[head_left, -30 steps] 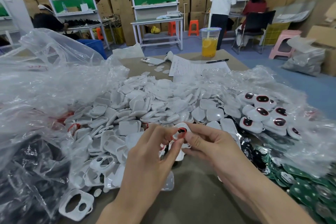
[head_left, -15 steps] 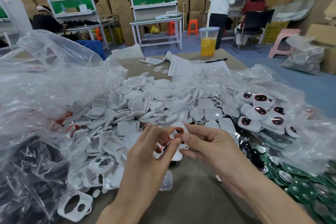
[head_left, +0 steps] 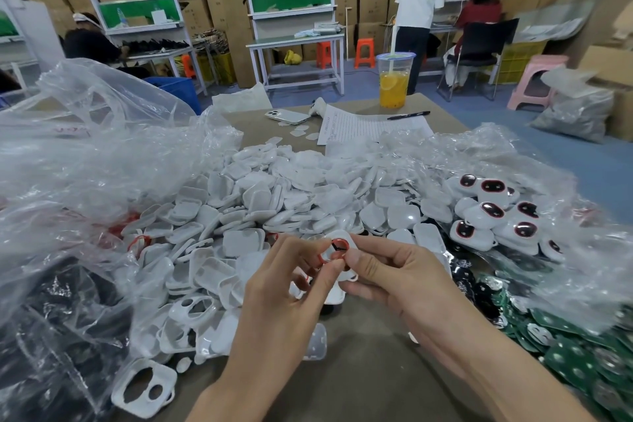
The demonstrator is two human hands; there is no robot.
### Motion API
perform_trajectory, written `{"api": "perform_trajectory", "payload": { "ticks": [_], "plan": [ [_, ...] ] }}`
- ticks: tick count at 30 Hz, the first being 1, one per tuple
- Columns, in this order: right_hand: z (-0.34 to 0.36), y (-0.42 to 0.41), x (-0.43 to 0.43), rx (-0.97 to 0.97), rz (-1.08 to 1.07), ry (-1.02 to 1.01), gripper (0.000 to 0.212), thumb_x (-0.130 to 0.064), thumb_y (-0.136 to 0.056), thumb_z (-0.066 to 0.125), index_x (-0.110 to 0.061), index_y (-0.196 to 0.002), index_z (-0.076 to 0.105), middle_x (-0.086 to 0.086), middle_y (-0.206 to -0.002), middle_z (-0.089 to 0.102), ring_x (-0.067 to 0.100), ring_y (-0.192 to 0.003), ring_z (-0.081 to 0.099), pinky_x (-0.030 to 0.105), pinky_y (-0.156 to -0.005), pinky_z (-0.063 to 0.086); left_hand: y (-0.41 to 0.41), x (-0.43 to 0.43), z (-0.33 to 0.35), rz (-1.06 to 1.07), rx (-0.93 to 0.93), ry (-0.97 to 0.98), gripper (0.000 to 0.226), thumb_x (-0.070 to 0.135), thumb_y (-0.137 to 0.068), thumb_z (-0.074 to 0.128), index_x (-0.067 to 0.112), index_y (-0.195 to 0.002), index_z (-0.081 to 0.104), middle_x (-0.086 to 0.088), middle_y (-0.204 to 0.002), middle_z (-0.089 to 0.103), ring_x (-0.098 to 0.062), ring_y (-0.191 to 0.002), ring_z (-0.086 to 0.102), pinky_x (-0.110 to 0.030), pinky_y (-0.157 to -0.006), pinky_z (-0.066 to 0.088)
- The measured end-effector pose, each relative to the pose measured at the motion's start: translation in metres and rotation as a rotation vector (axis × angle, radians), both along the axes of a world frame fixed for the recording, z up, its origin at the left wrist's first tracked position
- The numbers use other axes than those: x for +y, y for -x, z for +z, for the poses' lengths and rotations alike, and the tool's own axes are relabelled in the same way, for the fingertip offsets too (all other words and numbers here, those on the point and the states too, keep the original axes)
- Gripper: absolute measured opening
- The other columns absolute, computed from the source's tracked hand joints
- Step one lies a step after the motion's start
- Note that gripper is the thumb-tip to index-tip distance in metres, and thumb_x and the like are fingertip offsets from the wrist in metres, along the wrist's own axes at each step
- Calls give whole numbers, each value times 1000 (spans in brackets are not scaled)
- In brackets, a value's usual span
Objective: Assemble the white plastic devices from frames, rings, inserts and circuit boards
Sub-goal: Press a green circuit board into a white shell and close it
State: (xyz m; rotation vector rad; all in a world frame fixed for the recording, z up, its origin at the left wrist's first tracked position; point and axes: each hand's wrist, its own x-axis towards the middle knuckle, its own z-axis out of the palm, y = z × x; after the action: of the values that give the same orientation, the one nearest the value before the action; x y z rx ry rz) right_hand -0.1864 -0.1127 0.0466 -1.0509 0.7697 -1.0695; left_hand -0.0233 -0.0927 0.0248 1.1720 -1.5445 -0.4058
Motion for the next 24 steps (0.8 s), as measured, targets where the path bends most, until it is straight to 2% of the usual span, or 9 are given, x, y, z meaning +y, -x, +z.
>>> {"api": "perform_trajectory", "payload": {
  "ticks": [5, 8, 13, 19, 22, 24],
  "plan": [
    [0, 0, 0, -21, 11, -11, 38, -36, -73, 77, -24, -109, 78, 6, -110, 76, 13, -100, 73, 22, -82, 57, 1, 1, 1, 11, 21, -16, 15, 43, -87, 75, 45, -88, 60, 15, -85, 64, -6, -76, 62, -5, -60, 43],
    [1, 0, 1, -2, 8, 2, 37, -36, -74, 76, -25, -110, 78, 5, -111, 76, 16, -106, 71, 22, -83, 57, 0, 0, 1, 10, 8, -17, 13, 50, -86, 72, 46, -90, 60, 15, -86, 63, -7, -76, 62, -5, -60, 43],
    [2, -1, 2, 11, -26, 8, 32, -34, -74, 75, -27, -105, 79, 5, -107, 77, 15, -103, 72, 20, -80, 57, 0, -1, 0, 8, 0, -18, 13, 55, -85, 68, 47, -93, 62, 12, -85, 63, -10, -77, 62, -7, -63, 44],
    [3, -3, 4, 18, -30, 25, 28, -32, -75, 74, -29, -102, 80, 5, -103, 78, 15, -101, 73, 19, -79, 57, 2, 1, 1, 9, 50, -22, 16, 56, -81, 68, 44, -91, 66, 10, -84, 63, -8, -76, 61, -6, -64, 44],
    [4, -3, 5, 17, -29, 33, 27, -34, -72, 74, -33, -98, 81, 3, -103, 78, 13, -100, 73, 19, -78, 57, 3, 2, 3, 0, 85, -42, 16, 53, -82, 77, 41, -89, 67, 10, -83, 63, -7, -73, 60, -7, -60, 44],
    [4, -3, 4, 15, -25, 36, 27, -34, -72, 74, -33, -98, 81, 3, -103, 78, 12, -100, 73, 19, -78, 57, 4, 1, 5, -6, 114, -63, 14, 49, -80, 74, 40, -88, 68, 10, -84, 64, -7, -72, 60, -9, -58, 44]
  ]
}}
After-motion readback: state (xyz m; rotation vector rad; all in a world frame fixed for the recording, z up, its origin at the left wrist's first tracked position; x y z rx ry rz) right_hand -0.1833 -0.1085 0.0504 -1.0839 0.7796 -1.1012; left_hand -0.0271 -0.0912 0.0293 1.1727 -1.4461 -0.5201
